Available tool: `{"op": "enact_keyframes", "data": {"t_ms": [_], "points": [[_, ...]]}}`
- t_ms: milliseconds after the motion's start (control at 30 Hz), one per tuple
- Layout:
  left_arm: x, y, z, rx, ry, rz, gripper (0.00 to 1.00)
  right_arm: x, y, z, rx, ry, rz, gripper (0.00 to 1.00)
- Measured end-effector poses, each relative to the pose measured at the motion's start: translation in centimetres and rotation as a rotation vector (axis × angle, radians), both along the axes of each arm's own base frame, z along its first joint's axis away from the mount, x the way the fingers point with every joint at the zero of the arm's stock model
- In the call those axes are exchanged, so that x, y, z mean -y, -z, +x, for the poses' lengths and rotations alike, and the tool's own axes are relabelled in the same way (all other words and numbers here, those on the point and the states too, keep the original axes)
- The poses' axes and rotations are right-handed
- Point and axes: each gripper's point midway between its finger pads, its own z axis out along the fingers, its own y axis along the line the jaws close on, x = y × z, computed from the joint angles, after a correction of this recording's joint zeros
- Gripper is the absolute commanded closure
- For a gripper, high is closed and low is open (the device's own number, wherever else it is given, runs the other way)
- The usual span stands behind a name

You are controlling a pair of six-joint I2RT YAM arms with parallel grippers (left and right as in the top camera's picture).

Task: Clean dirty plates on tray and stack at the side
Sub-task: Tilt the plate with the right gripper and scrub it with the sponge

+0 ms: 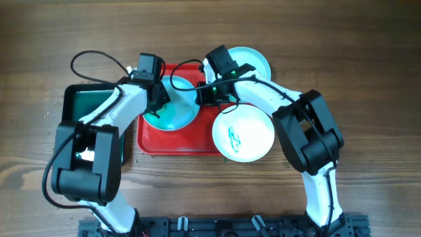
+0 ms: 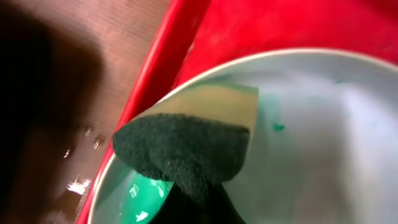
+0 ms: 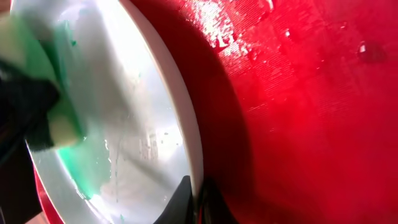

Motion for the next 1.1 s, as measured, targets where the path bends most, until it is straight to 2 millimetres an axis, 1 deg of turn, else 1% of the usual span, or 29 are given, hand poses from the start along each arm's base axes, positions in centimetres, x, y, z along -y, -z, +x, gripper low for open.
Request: {"op": "enact_keyframes", "data": {"t_ms": [67,167,200,233,300,367,433,500,567,600,667,700,867,967,1000,1100], "points": [[1.2,-0.1,1.6,0.059,0.081,-0.028,0.96,0.2,0.0,0.1,-0.001,0.006,-0.002,0.96],[2.5,-0.1,2.6,0.094,0.199,-0.029,0.96,0.3,0.0,0.2,0.001,0.01,-0.005,0.96],[3.3,-0.1,2.7,0.1,0.268,-0.032,0.96,0.3,0.1,0.3,0.001,0.011,-0.005,0.96],[3.9,0.0,2.5,0.094,0.32,-0.042,0.96,0.4,0.1,0.3,0.0,0.013,-0.006,0.96],[5.3,0.2,1.5,0.06,0.435,-0.092,0.96,0.6,0.1,0.3,-0.004,0.015,-0.009,0.96],[6.6,0.2,0.5,0.034,0.506,-0.155,0.96,0.6,0.1,0.3,-0.003,0.015,-0.009,0.96],[8.6,-0.1,-0.7,0.015,0.581,-0.266,0.96,0.6,0.1,0.3,-0.001,0.011,-0.009,0.96],[9.6,-0.2,-0.9,0.022,0.61,-0.32,0.96,0.6,0.1,0.3,0.0,0.009,-0.009,0.96],[10.0,-0.3,-0.3,0.047,0.595,-0.332,0.96,0.6,0.1,0.3,0.0,0.009,-0.009,0.96],[9.8,-0.3,0.4,0.065,0.545,-0.319,0.96,0.6,0.1,0.3,0.0,0.009,-0.009,0.96],[9.0,-0.2,1.1,0.063,0.413,-0.298,0.96,0.6,0.1,0.3,0.0,0.009,-0.008,0.96],[8.0,0.0,1.6,0.071,0.337,-0.253,0.96,0.6,0.1,0.3,0.001,0.009,-0.009,0.96],[6.7,0.0,2.3,0.08,0.106,-0.26,0.96,0.6,0.1,0.3,0.001,0.009,-0.008,0.96],[6.0,0.2,1.7,0.038,-0.014,-0.282,0.96,0.5,0.1,0.3,0.0,0.007,-0.008,0.96],[5.3,0.2,1.1,0.004,-0.071,-0.283,0.96,0.4,0.1,0.1,-0.001,0.003,-0.006,0.96],[2.0,0.2,-1.2,-0.109,-0.259,-0.273,0.96,0.1,0.0,-0.1,0.001,-0.007,-0.005,0.96]]}}
